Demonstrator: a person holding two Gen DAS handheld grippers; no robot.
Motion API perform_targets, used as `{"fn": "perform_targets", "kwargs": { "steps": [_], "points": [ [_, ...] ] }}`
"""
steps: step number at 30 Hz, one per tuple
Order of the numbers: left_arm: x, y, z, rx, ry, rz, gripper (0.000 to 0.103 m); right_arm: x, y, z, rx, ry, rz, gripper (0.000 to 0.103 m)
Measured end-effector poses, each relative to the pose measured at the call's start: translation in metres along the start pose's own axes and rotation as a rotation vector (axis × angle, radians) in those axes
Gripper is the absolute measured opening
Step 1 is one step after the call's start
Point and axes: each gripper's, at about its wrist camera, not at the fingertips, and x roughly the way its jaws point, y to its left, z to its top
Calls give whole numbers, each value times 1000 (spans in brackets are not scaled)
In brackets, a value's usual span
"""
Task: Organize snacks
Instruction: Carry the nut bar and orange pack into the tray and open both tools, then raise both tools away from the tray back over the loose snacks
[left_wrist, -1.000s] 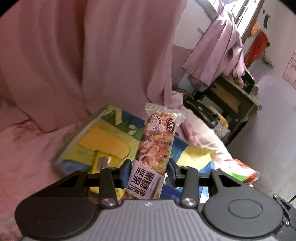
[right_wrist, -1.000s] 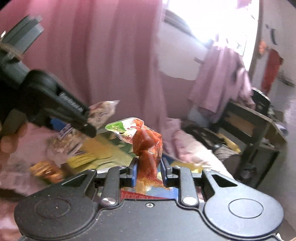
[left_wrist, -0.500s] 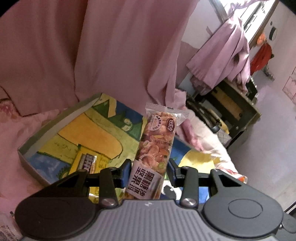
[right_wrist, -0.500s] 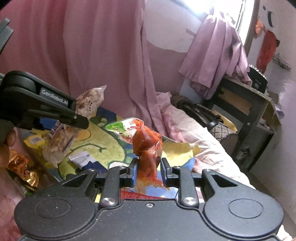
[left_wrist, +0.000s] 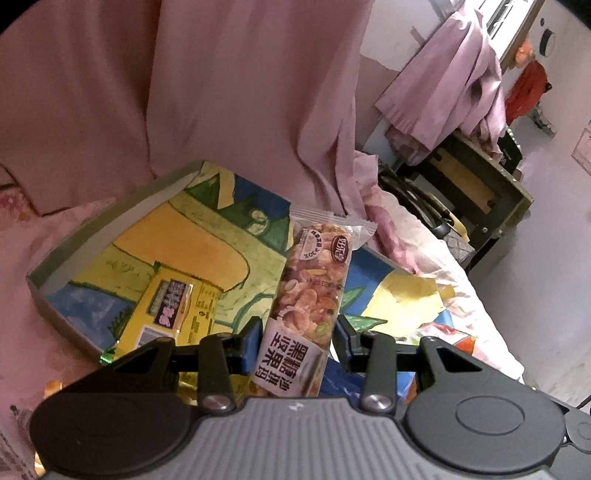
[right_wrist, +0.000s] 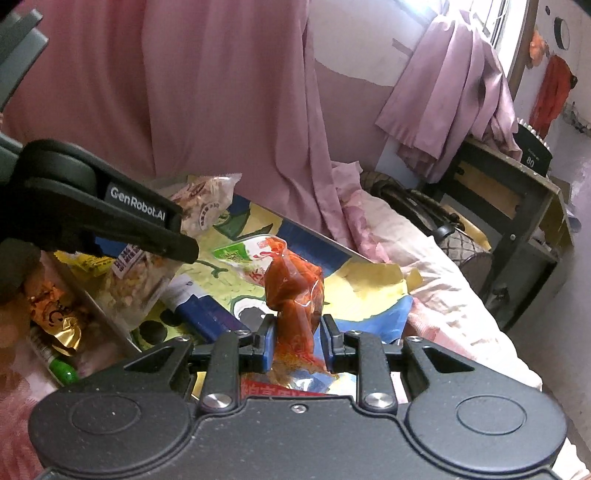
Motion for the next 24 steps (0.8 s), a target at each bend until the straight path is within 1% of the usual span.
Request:
{"fn": "perform_targets", "kwargs": {
  "steps": [5, 7, 8, 11, 13, 14, 17, 18, 19, 20, 21, 22, 23, 24],
  "points": [
    [2, -6, -4, 35, 17, 18, 45, 2, 2, -2, 2, 21, 16, 27],
    [3, -9, -6, 55, 26, 25, 43, 3, 2, -2, -1, 29, 22, 27],
    [2, -10, -7, 59, 26, 26, 44, 3, 3, -3, -4, 33, 25, 27],
    [0, -12, -9, 60, 38, 16, 53, 3, 2, -5, 1, 30, 48, 27],
    [-3, -15, -10, 68, 42, 12, 56, 3, 2, -6, -3, 23, 49, 30],
    [-4, -16, -11, 71, 42, 12, 59, 2, 2, -6, -3, 23, 48, 31],
    [-13, -20, -11, 78, 36, 23, 65, -2, -1, -5, 21, 16, 57, 31],
    [-18, -21, -11, 81, 29, 25, 71, -4, -3, -5, 27, 12, 58, 34],
    [-22, -22, -10, 82, 21, 26, 74, -7, -4, -4, 33, 6, 56, 38],
    [-28, -25, -9, 86, 6, 28, 78, -12, -6, -3, 42, -5, 55, 40],
    [-34, -27, -8, 92, -7, 30, 81, -16, -8, -3, 50, -13, 53, 44],
    [-40, -29, -7, 100, -21, 34, 83, -21, -11, -2, 62, -23, 52, 46],
    [-46, -31, -6, 108, -34, 39, 86, -26, -14, -1, 73, -33, 49, 47],
    [-54, -33, -4, 114, -49, 45, 89, -32, -17, 0, 84, -44, 46, 53]
  ]
}}
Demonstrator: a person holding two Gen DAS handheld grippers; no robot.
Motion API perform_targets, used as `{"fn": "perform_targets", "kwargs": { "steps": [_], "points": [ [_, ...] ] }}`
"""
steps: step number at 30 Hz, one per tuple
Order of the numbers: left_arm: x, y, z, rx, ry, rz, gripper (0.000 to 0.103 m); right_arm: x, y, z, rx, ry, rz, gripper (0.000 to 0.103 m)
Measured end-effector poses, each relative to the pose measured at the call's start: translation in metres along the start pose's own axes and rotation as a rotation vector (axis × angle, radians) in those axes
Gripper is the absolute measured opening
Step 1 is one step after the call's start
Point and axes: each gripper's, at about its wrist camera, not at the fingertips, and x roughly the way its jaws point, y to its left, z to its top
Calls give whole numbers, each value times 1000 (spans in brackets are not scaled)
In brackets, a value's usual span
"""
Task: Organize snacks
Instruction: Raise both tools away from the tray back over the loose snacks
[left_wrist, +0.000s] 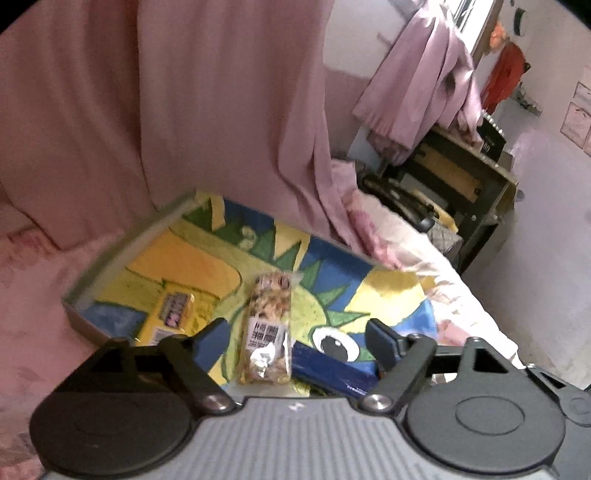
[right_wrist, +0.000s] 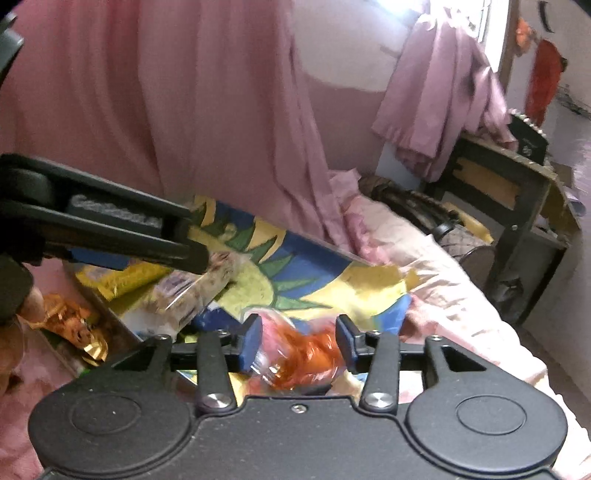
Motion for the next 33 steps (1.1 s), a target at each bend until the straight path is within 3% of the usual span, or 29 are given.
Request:
{"fn": "perform_targets", "kwargs": {
  "steps": [4, 12, 20, 27, 33],
  "points": [
    [-33, -3, 4, 12, -68, 23, 98, -31, -13, 4, 61, -60, 8, 72],
    [-102, -13, -12, 67, -188, 124, 103, -101, -29, 5, 182, -189, 45, 92],
    [-167, -12, -53, 96, -260, 232, 103, -165, -33, -12, 297, -239, 98, 102],
    [-212, -5, -87, 76, -255, 276, 103, -206, -26, -33, 356, -243, 129, 102],
    [-237, 5, -109, 53, -238, 318, 103, -227, -12, -50, 346, -195, 154, 102]
  ]
}}
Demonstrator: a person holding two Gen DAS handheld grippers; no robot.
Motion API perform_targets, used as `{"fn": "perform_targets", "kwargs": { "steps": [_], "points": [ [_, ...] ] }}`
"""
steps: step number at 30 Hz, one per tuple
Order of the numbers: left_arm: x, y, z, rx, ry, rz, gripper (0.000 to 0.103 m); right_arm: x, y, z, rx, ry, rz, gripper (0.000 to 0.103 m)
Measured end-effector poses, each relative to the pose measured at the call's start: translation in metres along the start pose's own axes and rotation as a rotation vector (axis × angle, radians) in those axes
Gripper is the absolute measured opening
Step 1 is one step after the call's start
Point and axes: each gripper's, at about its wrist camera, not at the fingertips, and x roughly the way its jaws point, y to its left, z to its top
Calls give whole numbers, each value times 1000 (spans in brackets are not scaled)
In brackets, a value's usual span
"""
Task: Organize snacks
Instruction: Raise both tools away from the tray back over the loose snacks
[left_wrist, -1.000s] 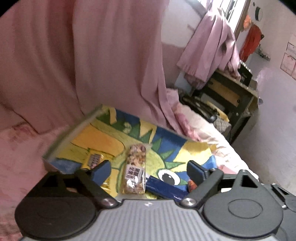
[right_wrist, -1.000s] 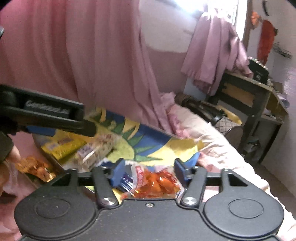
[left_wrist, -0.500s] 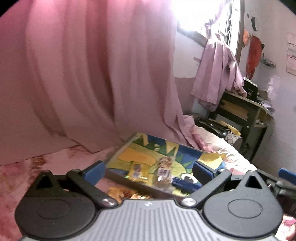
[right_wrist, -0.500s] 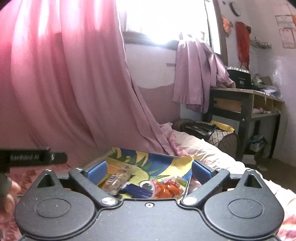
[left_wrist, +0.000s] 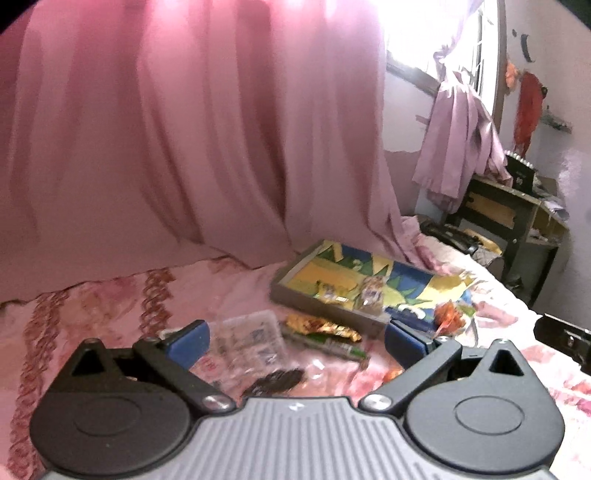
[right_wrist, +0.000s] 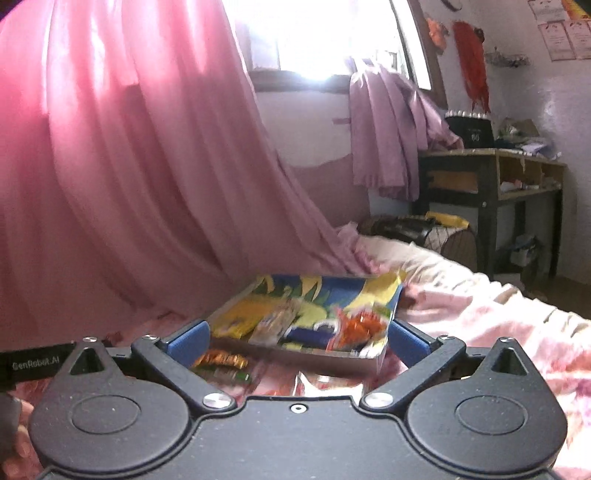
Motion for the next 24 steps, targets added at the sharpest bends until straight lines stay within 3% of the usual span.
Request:
{"fn": "perform_targets", "kwargs": {
  "steps": [14, 24],
  "points": [
    [-31, 2, -25, 43, 54, 38, 103, -38, 17, -28, 2, 61, 21, 102],
    [-34, 25, -30, -142, 173, 72, 103, -46, 15, -34, 18, 85, 24, 102]
  ]
}}
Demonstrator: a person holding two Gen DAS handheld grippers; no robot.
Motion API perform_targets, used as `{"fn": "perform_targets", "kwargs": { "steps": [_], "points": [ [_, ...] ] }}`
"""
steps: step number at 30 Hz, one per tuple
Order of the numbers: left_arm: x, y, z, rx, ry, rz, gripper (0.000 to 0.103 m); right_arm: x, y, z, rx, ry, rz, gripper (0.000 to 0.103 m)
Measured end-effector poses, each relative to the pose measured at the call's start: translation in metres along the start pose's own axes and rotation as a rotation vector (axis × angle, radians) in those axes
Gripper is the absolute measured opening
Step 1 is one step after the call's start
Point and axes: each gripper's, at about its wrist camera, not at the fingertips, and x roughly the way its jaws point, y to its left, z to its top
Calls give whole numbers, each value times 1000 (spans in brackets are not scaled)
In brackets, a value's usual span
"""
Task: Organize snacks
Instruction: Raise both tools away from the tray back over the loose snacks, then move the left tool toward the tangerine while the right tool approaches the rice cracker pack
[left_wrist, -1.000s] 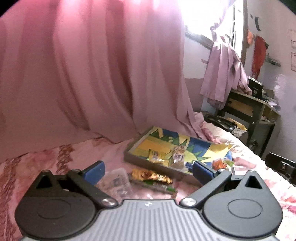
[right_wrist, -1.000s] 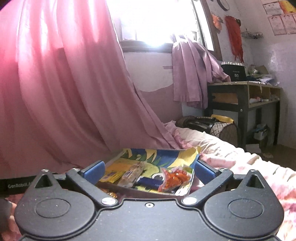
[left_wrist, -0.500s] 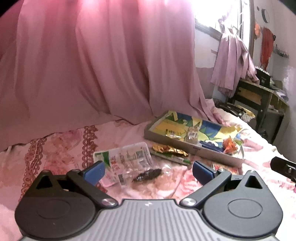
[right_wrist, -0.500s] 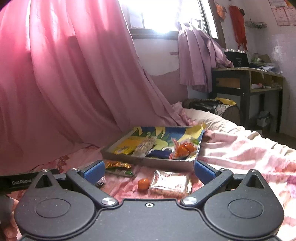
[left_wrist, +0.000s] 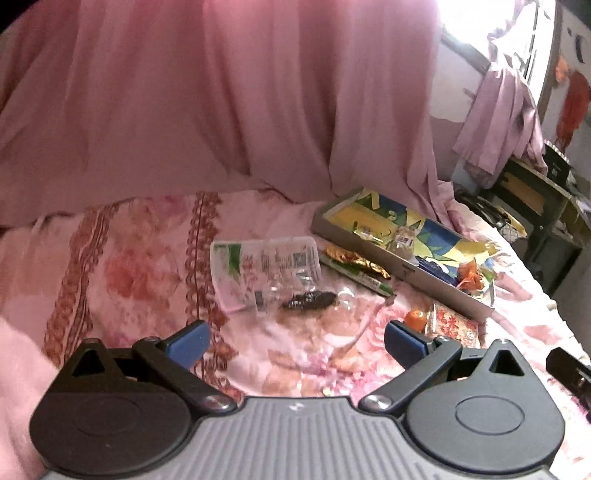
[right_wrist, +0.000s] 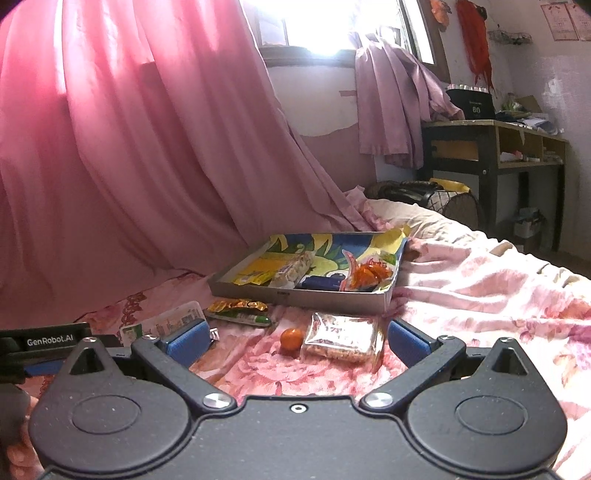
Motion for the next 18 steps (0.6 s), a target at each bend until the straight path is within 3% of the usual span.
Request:
{"fn": "perform_targets", "kwargs": {
  "steps": [18],
  "points": [
    [-32, -20, -6, 136, -57, 5, 103, -24, -4, -4, 22, -17, 28, 102]
  ]
}}
